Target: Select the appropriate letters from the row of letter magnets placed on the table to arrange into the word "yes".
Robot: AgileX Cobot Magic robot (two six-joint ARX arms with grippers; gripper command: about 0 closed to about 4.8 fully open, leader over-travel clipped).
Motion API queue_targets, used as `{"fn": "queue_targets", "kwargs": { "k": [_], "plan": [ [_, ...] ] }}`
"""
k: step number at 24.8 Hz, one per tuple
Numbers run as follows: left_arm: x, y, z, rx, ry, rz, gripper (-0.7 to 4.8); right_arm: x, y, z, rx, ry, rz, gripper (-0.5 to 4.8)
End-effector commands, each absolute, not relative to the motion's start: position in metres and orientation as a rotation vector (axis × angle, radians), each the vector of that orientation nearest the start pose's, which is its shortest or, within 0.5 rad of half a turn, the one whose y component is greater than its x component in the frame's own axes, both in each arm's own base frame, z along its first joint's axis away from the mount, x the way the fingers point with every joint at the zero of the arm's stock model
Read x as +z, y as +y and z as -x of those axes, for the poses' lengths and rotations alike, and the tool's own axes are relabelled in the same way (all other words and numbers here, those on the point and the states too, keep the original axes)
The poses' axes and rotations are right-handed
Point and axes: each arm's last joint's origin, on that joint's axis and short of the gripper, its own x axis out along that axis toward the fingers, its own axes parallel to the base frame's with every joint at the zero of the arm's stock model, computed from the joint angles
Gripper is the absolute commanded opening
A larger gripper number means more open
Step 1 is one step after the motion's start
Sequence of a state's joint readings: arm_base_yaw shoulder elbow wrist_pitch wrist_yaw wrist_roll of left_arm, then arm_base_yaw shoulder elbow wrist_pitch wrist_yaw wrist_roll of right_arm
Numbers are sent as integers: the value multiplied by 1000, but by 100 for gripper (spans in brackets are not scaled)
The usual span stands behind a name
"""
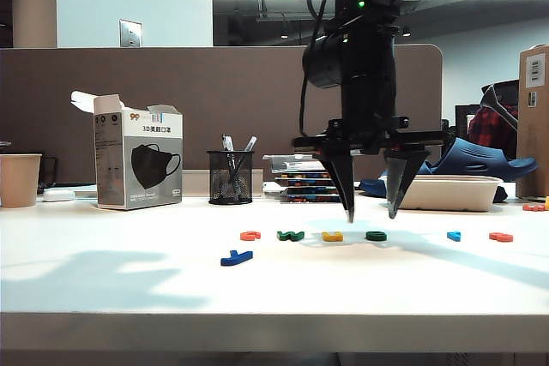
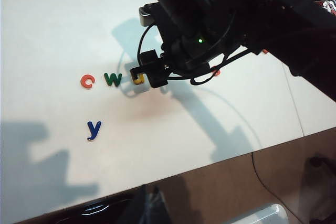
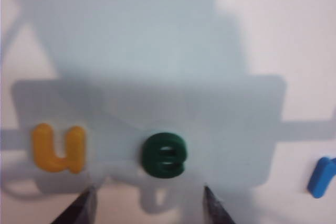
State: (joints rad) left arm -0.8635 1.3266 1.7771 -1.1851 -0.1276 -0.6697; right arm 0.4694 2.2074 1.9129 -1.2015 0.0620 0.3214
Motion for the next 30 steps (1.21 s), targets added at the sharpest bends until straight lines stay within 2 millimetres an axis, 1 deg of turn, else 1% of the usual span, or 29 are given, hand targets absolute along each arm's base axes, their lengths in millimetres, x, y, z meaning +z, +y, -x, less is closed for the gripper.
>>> {"fn": "queue_targets", "kwargs": {
  "k": [1,4,9,17,30],
  "plan": [
    [458,-166,-147,-451,834,266,-5,208,187,-394,79,1478,98,255],
    [458,-166,-147,-451,834,266,-5,207,183,-396,85,1483,70,252],
    [458,-166,-147,-451,834,266,-5,206,184,-396,99,1485,48,252],
    [458,-166,-147,-451,834,266,-5,194,184,-395,100,1491,47,252],
    [458,-166,-147,-451,834,266,-5,194,185,-398,108,1464,38,252]
  ]
}}
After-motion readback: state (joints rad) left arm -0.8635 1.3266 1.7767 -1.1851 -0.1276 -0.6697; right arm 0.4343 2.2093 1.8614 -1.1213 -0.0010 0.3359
